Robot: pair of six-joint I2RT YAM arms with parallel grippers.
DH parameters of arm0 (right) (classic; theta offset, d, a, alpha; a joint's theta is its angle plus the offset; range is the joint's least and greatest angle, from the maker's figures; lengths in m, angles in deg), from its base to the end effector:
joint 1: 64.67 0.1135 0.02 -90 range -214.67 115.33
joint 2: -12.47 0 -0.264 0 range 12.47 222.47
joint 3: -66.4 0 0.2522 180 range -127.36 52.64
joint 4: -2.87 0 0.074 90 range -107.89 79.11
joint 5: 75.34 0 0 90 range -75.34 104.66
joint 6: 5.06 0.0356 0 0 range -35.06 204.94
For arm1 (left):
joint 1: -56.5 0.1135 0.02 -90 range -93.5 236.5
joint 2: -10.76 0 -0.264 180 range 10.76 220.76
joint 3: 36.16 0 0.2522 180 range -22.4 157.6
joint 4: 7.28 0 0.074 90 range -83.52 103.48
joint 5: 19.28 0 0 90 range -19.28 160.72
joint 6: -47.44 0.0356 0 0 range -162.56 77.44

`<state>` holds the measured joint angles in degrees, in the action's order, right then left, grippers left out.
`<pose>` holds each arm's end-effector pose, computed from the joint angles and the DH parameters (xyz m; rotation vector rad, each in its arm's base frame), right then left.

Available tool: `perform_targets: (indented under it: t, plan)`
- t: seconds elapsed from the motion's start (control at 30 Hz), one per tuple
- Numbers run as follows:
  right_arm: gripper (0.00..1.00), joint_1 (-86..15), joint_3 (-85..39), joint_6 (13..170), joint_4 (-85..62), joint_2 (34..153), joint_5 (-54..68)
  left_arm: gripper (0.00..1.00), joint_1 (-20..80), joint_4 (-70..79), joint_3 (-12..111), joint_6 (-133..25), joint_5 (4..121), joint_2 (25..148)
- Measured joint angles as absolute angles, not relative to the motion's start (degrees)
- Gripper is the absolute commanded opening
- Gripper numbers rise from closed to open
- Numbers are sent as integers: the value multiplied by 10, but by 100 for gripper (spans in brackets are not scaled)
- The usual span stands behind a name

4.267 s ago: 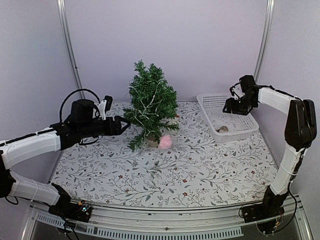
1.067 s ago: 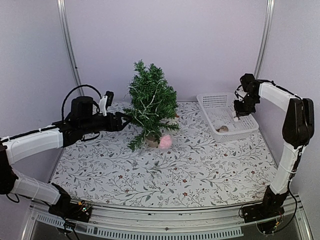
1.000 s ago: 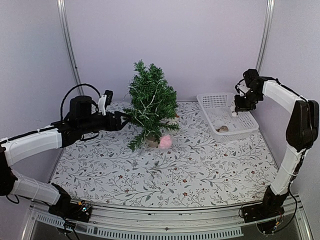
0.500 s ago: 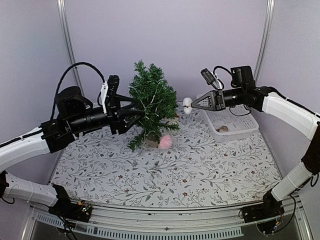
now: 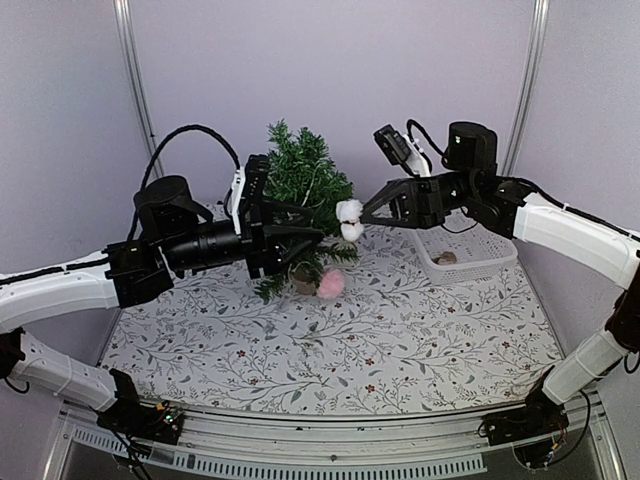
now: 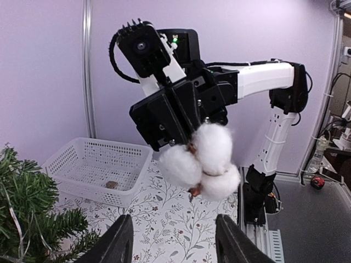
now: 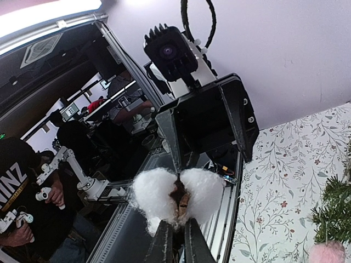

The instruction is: Decorate the small christmas tree

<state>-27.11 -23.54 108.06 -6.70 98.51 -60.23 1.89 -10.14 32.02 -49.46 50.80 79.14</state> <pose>0.2456 0.2322 0.3858 -1.3158 1.4633 1.8085 0.1536 -0.2371 0.3630 0.9214 1.3519 -1.1047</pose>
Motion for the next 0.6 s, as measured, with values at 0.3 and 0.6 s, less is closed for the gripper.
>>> perform_targets:
  t: [0.3, 0.6]
  plan:
    - [3, -246, -243, 1079, -61, 1002, -586, 38, 1, -130, 326, -525, 532, 818]
    - [7, -229, -258, 1076, -58, 1019, -586, 6, -14, -142, 327, -521, 524, 822]
